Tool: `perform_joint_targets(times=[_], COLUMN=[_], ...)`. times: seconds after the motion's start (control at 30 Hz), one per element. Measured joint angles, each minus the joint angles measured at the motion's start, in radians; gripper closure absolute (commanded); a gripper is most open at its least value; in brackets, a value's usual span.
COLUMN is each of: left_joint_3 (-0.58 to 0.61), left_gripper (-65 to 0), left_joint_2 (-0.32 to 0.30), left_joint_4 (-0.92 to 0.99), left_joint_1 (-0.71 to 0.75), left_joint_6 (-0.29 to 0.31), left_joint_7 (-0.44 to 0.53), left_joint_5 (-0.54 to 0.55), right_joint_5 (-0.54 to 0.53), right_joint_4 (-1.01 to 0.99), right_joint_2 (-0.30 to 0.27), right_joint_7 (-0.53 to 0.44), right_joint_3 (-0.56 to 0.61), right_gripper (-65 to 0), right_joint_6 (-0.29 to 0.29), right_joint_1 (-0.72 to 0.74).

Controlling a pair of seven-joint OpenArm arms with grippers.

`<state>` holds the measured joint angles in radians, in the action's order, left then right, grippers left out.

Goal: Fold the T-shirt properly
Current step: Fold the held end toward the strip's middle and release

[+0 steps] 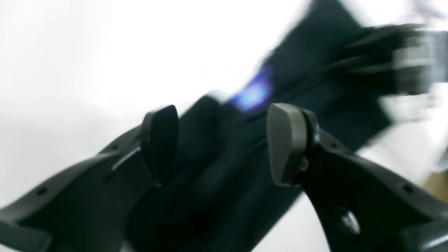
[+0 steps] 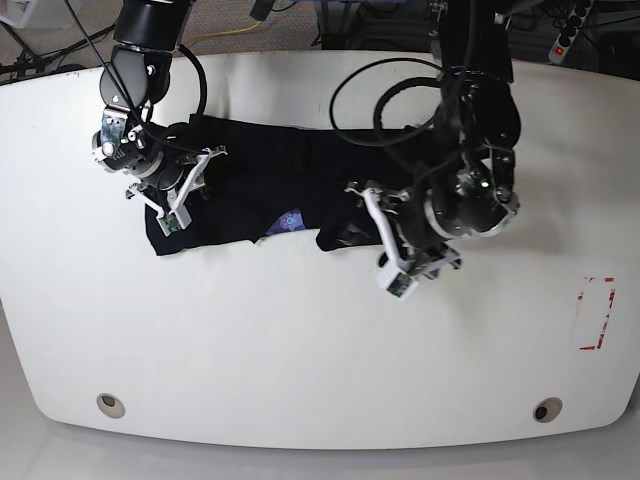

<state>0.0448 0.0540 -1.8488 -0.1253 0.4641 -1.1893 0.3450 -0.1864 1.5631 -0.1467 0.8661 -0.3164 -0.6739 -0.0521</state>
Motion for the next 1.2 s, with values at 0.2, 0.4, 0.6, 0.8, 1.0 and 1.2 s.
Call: perform_joint_targets(times=[0.2, 0.4, 0.6, 0.8, 1.0, 1.2], left_joint_3=[-0.186, -0.241, -0.217, -0.054, 0.208, 0.341], left_gripper=[-36.8, -19.9, -16.7, -16.7, -16.5, -16.7], left_joint_2=[-0.048, -0.076, -0.074, -0.106, -0.15, -0.172], left_joint_4=[-0.026, 0.019, 0.098, 0.118, 0.118, 0.072], left_joint_1=[0.084, 0.102, 0.113, 0.111, 0.091, 0.035], left_joint_6=[0.0, 0.0, 0.011, 0.085, 0.172, 0.233], left_joint_7=[0.003, 0.013, 0.006, 0.005, 0.004, 0.009], left_joint_5=[0.003, 0.004, 0.002, 0.003, -0.005, 0.006], right_joint_5=[0.0, 0.0, 0.0, -0.001, 0.0, 0.0], right_joint_4=[0.0, 0.0, 0.0, 0.001, 0.001, 0.001], right_joint_2=[0.0, 0.015, 0.019, 0.031, 0.031, 0.031], right_joint_7=[0.001, 0.0, -0.002, -0.002, -0.002, -0.002], right_joint_3=[0.0, -0.002, -0.002, -0.002, -0.002, 0.0], right_gripper=[-13.8, -13.8, -13.8, -13.8, -13.8, -13.8], right_joint_6=[0.0, 0.0, 0.0, 0.0, 0.0, 0.0], right_joint_1=[0.001, 0.002, 0.002, 0.002, 0.002, 0.002])
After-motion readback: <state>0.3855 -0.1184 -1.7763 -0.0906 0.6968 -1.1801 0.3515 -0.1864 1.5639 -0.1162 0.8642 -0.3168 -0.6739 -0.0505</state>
